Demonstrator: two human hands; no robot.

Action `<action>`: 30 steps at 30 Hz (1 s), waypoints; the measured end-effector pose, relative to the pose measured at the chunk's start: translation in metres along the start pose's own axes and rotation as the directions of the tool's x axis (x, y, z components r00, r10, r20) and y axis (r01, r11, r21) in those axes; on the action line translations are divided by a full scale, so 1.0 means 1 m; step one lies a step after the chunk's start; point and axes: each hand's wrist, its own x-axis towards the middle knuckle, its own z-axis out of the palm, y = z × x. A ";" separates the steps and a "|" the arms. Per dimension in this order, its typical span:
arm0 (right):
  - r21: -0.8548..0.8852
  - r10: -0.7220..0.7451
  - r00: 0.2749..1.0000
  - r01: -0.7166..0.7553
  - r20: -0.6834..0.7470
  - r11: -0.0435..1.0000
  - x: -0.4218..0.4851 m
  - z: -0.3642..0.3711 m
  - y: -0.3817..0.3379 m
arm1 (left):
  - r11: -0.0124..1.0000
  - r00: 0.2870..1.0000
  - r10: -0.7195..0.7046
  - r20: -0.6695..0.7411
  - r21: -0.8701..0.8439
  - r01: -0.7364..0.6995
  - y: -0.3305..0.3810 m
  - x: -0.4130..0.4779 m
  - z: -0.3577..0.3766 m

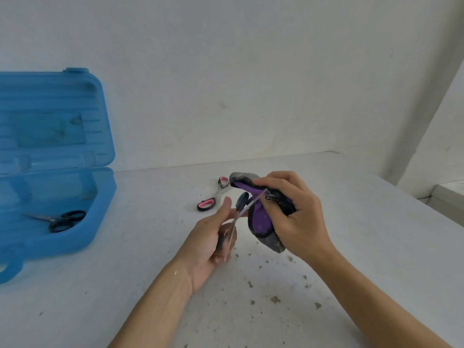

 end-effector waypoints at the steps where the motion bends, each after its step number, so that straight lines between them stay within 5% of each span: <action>1: 0.002 -0.014 1.000 0.014 0.028 1.000 0.000 -0.001 0.001 | 1.000 1.000 0.008 0.011 0.007 -0.008 0.000 0.000 0.000; 7: 0.022 -0.050 0.992 0.048 0.112 0.999 0.001 -0.004 0.005 | 0.999 0.999 -0.014 0.028 -0.051 0.015 0.004 -0.002 -0.003; 15: 0.173 -0.075 0.965 0.031 0.252 0.984 0.000 -0.005 0.001 | 0.996 0.991 0.076 -0.113 -0.042 -0.081 -0.001 0.003 -0.008; 21: -0.077 0.039 0.997 -0.034 0.073 0.996 0.003 -0.008 0.014 | 0.983 0.974 0.179 -0.141 0.058 -0.173 0.005 0.004 -0.008; 26: 0.098 -0.108 0.981 0.093 0.161 0.991 0.000 -0.003 0.006 | 0.986 0.978 0.168 -0.121 0.020 -0.167 0.002 0.004 -0.007; 30: 0.095 -0.060 0.980 0.042 0.187 0.995 -0.002 0.004 0.007 | 0.989 0.988 0.141 -0.060 0.061 -0.138 0.005 0.005 -0.019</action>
